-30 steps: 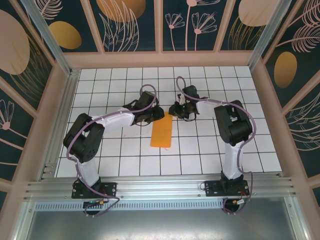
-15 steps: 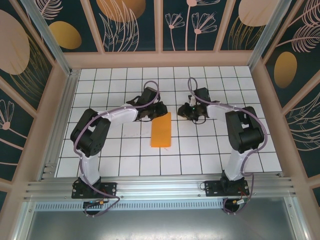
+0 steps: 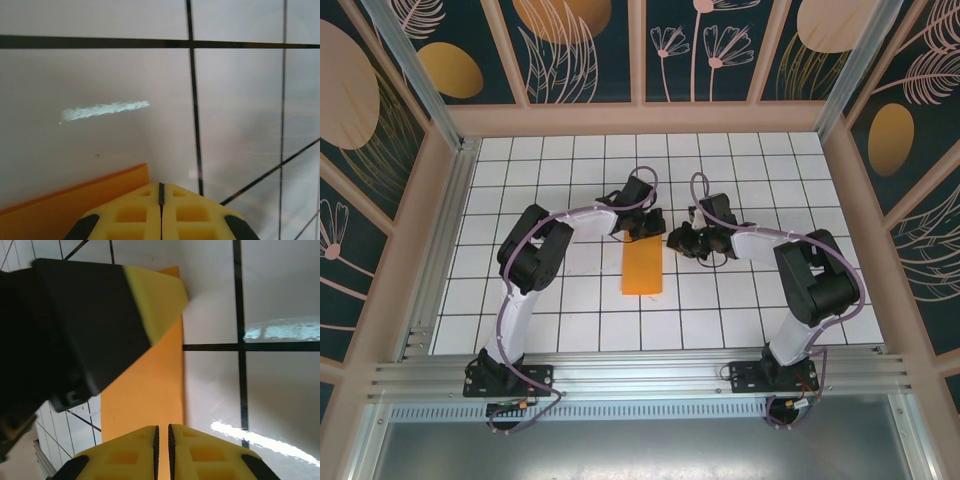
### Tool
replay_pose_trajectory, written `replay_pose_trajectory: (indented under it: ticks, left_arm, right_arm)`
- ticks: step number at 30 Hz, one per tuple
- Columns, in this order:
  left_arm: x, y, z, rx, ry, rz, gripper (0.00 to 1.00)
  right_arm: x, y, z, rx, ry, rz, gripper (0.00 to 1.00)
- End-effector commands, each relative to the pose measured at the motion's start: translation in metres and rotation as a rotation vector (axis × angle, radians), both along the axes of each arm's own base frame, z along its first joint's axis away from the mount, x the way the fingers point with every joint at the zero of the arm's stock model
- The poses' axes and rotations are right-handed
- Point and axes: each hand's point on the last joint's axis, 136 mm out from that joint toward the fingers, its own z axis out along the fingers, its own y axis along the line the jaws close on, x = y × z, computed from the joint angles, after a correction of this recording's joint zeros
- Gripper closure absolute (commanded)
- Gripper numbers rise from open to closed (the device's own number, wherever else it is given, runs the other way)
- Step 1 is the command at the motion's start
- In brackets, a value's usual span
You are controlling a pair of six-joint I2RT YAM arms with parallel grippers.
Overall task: Fold a paper plane with a square sheet of paper (pick it up from the middle)
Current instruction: Fold the square sheet of paper in half at the center of the table.
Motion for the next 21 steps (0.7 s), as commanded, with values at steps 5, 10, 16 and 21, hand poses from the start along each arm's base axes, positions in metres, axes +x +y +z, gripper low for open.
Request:
replay_pose_trajectory:
  ticks: [5, 10, 16, 21]
  left_arm:
    - [-0.002, 0.005, -0.016, 0.044, 0.023, 0.0, 0.94]
    - [-0.007, 0.012, -0.027, 0.066, 0.051, 0.021, 0.95]
    - [-0.011, 0.022, -0.036, 0.064, 0.075, 0.052, 0.97]
    - [-0.015, 0.029, -0.04, 0.065, 0.072, 0.055, 0.97]
  right_arm:
    - [0.002, 0.012, 0.0, 0.031, 0.005, 0.013, 0.83]
    - [0.001, 0.024, -0.004, 0.031, 0.011, 0.044, 0.89]
    - [0.001, 0.038, -0.015, 0.051, 0.04, 0.082, 0.93]
    - [-0.007, 0.035, -0.031, 0.029, 0.084, 0.086, 0.94]
